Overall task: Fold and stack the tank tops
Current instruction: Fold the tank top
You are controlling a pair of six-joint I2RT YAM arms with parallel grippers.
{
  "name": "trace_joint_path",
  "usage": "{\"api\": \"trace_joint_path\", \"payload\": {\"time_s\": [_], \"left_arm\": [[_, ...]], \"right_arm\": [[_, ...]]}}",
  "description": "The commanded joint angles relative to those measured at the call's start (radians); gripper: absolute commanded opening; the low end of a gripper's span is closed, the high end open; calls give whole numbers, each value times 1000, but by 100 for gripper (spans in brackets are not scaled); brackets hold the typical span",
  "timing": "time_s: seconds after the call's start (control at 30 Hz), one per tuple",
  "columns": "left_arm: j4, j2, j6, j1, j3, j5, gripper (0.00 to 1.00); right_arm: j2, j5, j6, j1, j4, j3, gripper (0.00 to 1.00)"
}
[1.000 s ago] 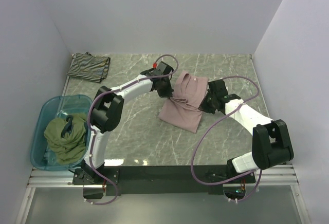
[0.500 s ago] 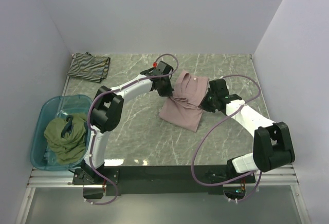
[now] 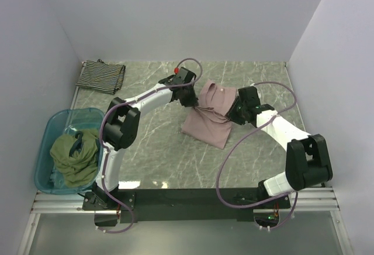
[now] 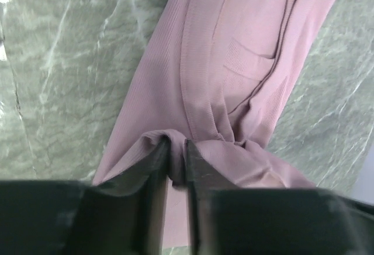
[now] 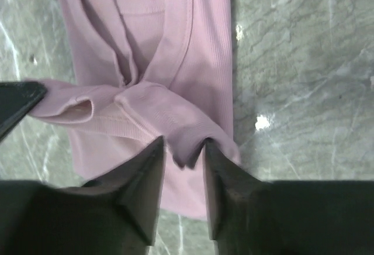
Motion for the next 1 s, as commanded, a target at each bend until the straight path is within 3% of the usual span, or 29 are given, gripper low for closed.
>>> {"api": "trace_joint_path", "payload": {"time_s": [0.0, 0.1, 0.2, 0.37, 0.63, 0.8, 0.97], "left_arm": [[81, -6, 15, 12, 9, 21, 28], [105, -40, 28, 23, -12, 7, 46], [112, -80, 42, 41, -29, -7, 55], [103, -160, 65, 62, -80, -28, 56], [223, -293, -10, 15, -365, 61, 35], [276, -264, -41, -19, -461, 79, 24], [266, -269, -80, -20, -575, 15, 10]], "right_arm": [[35, 42, -26, -13, 36, 52, 44], [41, 49, -47, -24, 40, 67, 52], [33, 69, -67, -31, 22, 96, 54], [-24, 109, -109, -31, -13, 131, 54], [8, 57, -127, 41, 29, 81, 50], [157, 86, -133, 148, 13, 173, 48], [304, 63, -150, 154, -3, 291, 46]]}}
